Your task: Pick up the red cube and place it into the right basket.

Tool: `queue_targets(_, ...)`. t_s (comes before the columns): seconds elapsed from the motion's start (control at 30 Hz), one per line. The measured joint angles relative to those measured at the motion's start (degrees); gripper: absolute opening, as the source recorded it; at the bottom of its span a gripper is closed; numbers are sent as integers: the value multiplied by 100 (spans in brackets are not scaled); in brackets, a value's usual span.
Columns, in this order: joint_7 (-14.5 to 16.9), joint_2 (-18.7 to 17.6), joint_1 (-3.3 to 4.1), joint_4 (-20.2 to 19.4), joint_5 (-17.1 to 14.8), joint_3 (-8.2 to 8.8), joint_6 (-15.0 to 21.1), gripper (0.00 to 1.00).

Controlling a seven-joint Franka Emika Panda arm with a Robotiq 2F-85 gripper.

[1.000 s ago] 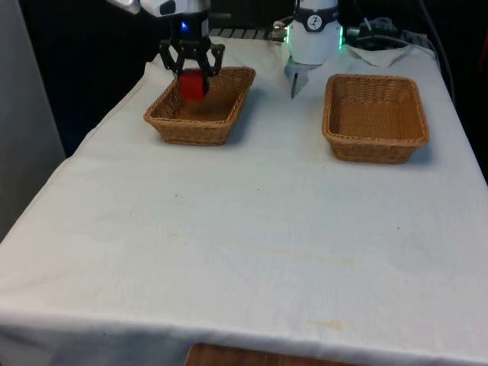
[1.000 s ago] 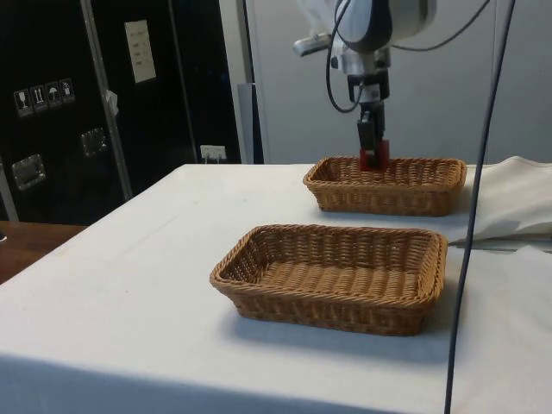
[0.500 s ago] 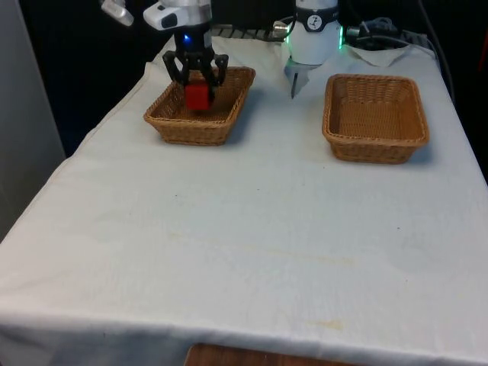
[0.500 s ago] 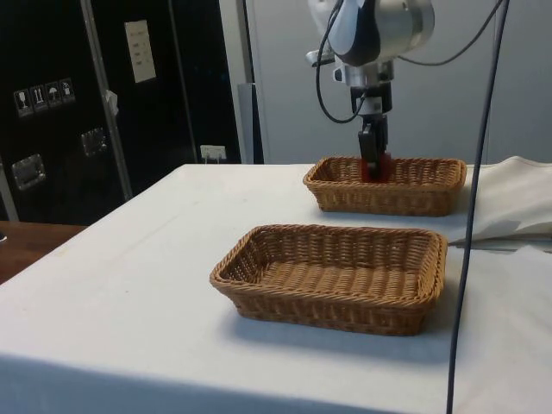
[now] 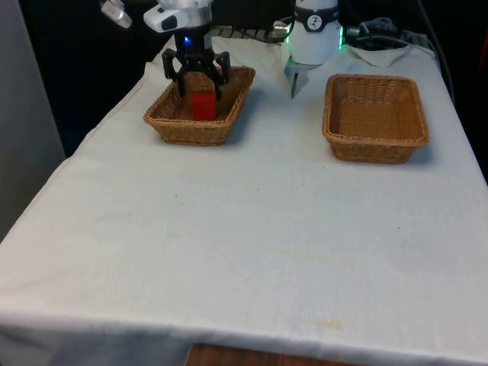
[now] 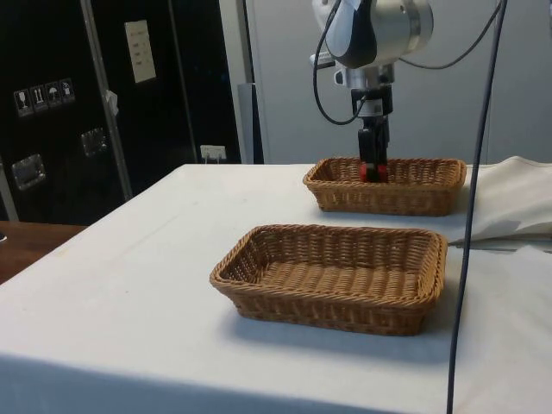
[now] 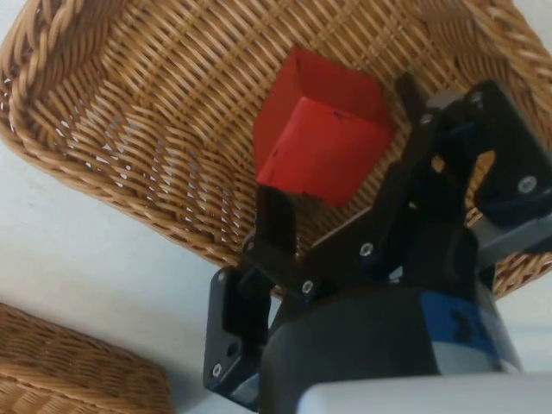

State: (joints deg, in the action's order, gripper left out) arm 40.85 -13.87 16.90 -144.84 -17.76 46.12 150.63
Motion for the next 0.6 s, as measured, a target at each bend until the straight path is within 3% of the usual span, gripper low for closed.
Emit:
queue_targets(0.07, 0, 0, 0, 0, 0, 0, 0, 98)
queue_targets(0.13, 0, 0, 0, 0, 0, 0, 0, 100)
queue_targets(0.43, 11, 6, 6, 6, 0, 0, -6, 100)
queue_targets(0.6, 69, 218, 40, 23, 143, 6, -109, 100)
